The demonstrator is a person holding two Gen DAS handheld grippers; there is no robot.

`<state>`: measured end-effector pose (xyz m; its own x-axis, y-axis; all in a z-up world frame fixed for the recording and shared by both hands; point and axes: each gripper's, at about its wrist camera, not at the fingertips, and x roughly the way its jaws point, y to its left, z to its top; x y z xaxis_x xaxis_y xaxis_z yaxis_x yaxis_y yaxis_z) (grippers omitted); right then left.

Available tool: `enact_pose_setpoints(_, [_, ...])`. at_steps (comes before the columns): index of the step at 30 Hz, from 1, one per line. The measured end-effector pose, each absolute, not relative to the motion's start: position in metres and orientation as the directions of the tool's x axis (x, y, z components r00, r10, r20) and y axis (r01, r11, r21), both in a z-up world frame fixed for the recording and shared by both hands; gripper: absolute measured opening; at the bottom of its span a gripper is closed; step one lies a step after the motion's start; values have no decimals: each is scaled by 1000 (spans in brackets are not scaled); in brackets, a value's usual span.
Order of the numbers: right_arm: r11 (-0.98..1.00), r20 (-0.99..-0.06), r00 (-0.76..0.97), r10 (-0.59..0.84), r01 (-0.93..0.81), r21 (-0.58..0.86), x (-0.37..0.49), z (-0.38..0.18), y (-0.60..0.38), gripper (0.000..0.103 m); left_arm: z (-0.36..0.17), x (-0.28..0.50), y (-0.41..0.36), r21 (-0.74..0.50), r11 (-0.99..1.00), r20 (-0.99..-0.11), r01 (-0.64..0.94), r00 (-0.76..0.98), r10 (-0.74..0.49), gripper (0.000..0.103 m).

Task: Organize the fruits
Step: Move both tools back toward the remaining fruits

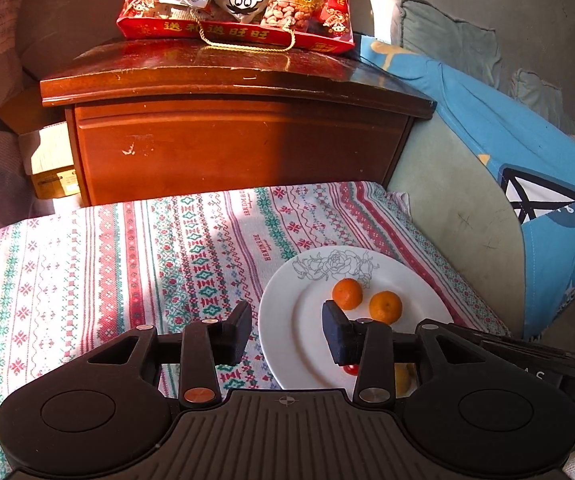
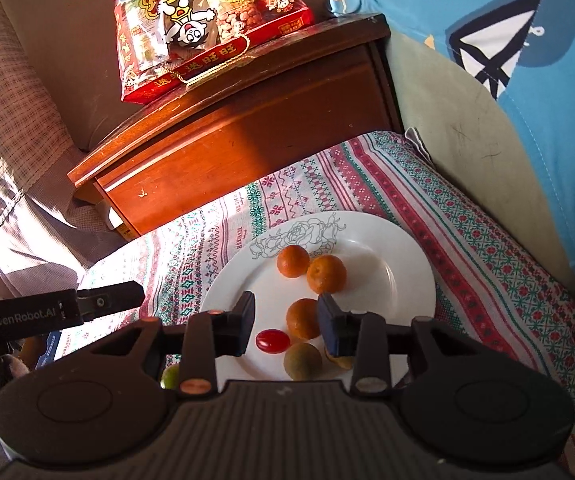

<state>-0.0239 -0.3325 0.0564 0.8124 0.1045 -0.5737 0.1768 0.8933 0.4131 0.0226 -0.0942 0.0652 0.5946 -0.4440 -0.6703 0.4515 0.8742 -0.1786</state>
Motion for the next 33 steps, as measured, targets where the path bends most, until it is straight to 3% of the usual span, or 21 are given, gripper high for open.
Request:
enact_pose_setpoints(16, [926, -577, 774, 259, -30, 376, -30, 52, -285, 36, 65, 0, -15, -198, 931, -685, 306, 636, -355, 38])
enact_pose_setpoints(33, [921, -624, 699, 349, -133, 366, -29, 31, -251, 36, 38, -26, -1, -156, 921, -734, 356, 582, -350, 38])
